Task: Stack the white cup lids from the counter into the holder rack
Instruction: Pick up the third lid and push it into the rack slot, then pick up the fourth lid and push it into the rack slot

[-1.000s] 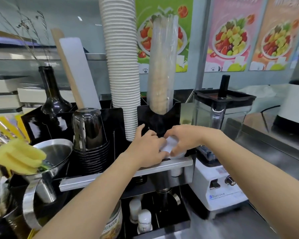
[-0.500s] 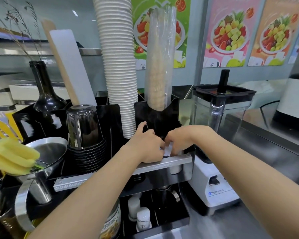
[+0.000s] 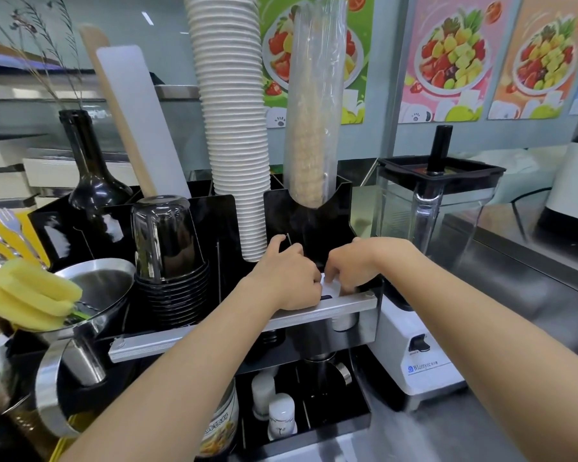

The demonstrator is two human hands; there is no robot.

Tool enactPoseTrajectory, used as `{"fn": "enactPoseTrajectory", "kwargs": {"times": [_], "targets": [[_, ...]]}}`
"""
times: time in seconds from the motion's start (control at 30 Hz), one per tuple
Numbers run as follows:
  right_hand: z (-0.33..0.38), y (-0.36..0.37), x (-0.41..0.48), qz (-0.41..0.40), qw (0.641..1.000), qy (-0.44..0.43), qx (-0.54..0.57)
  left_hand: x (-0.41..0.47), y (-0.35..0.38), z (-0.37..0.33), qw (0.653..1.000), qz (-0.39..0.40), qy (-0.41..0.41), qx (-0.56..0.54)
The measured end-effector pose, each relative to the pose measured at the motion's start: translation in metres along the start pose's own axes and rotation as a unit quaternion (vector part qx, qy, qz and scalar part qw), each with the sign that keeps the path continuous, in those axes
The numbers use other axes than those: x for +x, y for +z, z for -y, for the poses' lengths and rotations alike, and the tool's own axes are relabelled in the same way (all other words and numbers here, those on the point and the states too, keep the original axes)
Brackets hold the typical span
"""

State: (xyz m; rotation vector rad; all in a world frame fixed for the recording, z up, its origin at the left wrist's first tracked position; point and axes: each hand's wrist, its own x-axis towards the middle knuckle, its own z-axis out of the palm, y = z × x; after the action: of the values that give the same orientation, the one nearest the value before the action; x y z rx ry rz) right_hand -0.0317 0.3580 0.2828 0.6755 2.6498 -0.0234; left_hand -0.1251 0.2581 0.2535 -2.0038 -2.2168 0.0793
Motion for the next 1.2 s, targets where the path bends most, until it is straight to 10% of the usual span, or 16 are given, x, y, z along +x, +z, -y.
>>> {"fn": "enactPoseTrajectory", "kwargs": {"times": [0.3,0.57,1.2], "targets": [[-0.001,-0.010,-0.038,-0.092,0.990,-0.024,0.104,-0.036,-0.002,-0.002,0.969,-0.236,-0.011,-0.075],[0.071,0.081,-0.114,-0.327,0.888,-0.175,0.272,-0.194,0.022,-0.018,0.935,-0.273,-0.099,-0.202],[0.222,0.293,-0.062,-0.054,0.949,-0.145,0.276,-0.336,0.221,-0.055,0.876,-0.030,-0.300,-0.376]]}}
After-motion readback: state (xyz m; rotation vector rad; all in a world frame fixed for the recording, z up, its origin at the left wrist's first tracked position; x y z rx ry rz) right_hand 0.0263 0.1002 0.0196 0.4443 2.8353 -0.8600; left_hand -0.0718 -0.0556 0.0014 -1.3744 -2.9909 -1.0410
